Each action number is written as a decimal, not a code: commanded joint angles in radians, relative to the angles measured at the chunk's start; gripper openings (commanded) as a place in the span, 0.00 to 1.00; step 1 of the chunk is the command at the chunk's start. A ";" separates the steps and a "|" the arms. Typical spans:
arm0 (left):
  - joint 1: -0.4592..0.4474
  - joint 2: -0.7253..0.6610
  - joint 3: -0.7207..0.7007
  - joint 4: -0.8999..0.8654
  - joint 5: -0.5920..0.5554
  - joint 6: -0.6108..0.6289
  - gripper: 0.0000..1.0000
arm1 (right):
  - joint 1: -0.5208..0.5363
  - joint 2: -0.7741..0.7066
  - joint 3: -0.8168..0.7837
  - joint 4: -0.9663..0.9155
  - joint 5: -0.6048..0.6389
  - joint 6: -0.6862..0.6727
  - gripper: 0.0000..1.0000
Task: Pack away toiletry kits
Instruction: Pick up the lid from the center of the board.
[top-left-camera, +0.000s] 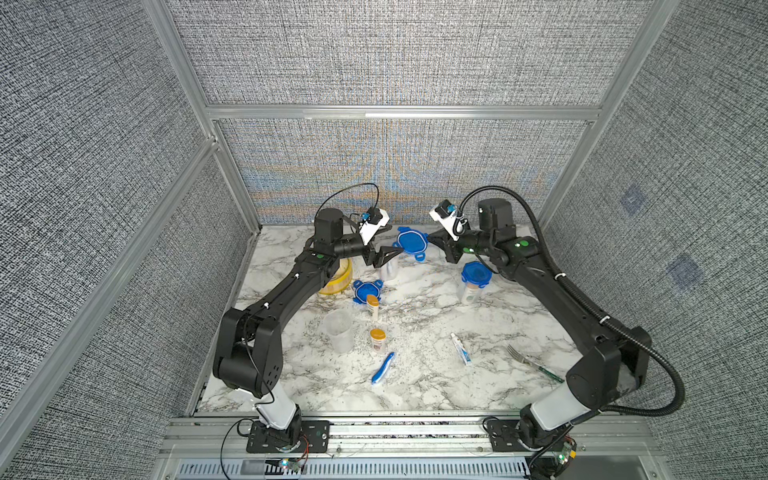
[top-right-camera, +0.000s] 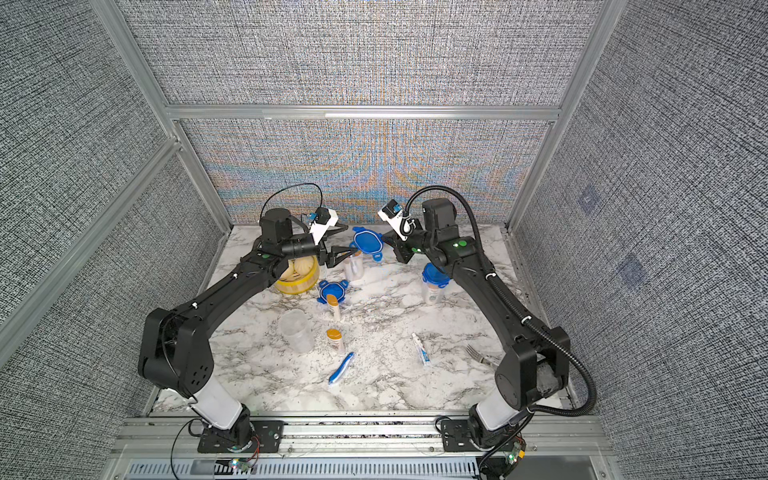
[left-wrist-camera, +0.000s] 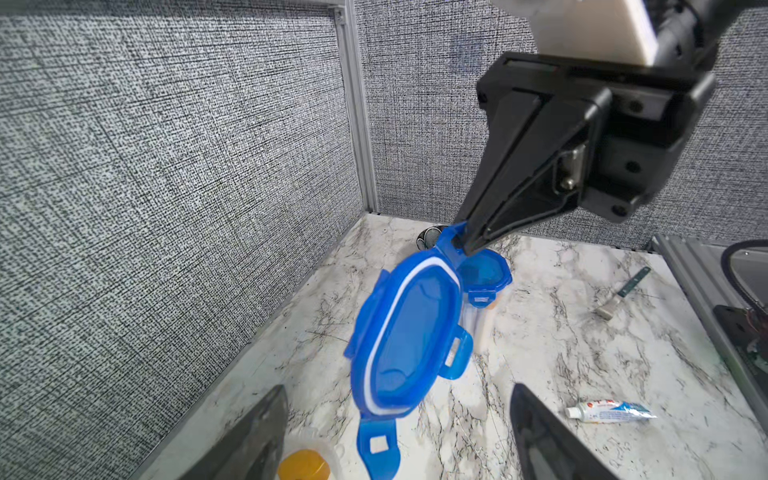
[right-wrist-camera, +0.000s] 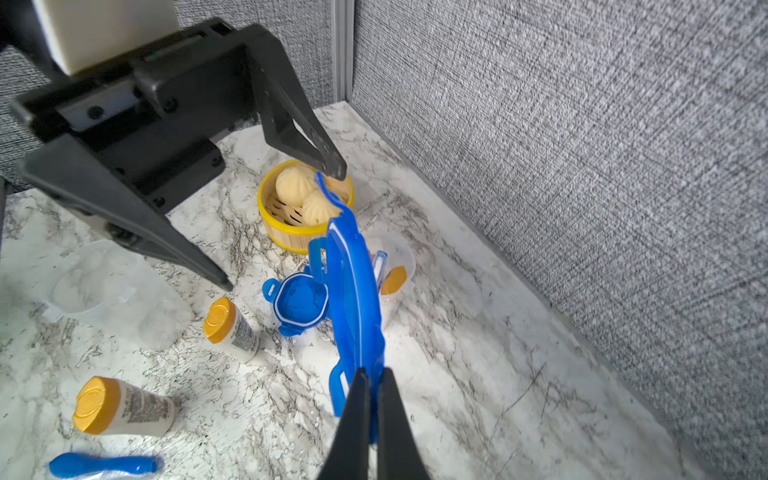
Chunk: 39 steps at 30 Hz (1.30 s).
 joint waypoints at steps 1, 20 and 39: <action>0.001 0.016 0.034 -0.076 0.067 0.067 0.78 | -0.020 0.018 0.011 0.082 -0.154 -0.067 0.00; -0.009 -0.002 0.058 -0.027 -0.140 0.163 0.00 | -0.087 -0.017 -0.038 0.286 -0.061 0.547 0.71; -0.123 -0.026 -0.032 0.189 -0.497 0.803 0.00 | -0.057 0.131 -0.041 0.680 -0.328 1.763 0.49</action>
